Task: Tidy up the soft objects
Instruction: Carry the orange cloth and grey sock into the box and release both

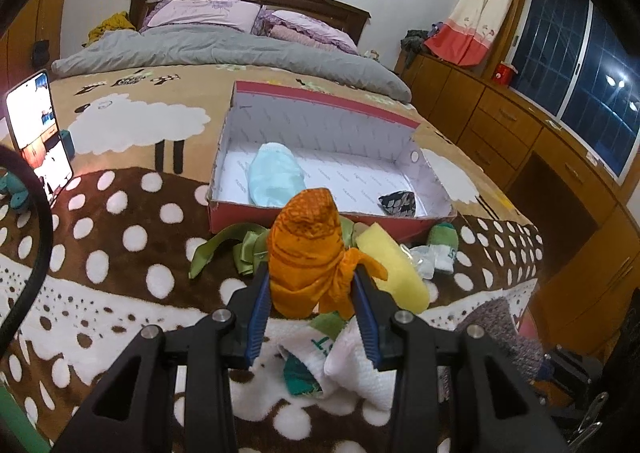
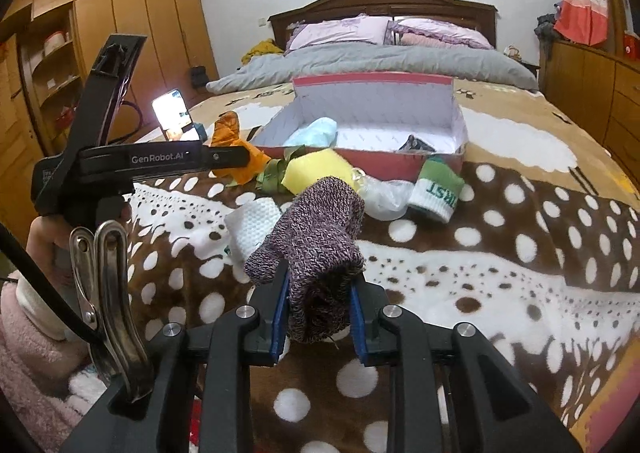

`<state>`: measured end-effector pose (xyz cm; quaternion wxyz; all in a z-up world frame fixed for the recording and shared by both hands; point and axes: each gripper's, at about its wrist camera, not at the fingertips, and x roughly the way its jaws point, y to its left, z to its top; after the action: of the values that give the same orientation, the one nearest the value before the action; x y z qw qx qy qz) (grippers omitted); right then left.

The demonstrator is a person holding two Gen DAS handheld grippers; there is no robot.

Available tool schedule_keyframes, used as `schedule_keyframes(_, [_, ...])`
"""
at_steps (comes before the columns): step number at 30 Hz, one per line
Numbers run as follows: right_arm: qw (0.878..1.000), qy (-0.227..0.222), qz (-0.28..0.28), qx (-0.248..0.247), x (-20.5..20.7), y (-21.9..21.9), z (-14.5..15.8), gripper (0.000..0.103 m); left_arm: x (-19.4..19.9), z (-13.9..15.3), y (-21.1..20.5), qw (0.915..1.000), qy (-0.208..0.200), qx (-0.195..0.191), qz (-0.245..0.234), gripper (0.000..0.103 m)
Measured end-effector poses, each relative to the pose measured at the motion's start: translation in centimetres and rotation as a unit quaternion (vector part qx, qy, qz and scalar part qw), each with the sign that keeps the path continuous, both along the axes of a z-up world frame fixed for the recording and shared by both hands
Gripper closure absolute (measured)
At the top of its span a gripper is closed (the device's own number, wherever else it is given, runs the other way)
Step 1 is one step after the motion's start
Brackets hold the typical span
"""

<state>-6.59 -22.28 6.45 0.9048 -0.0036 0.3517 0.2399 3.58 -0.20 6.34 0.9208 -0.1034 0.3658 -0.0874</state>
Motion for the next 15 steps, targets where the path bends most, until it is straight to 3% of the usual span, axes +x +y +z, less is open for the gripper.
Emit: schedule_keyframes(15, [1.0,-0.014,-0.017,-0.001,2.0,-0.9,1.7,0.076,1.6,2.0,-1.3,0.9998,-0.01,0.008,-0.013,0.062])
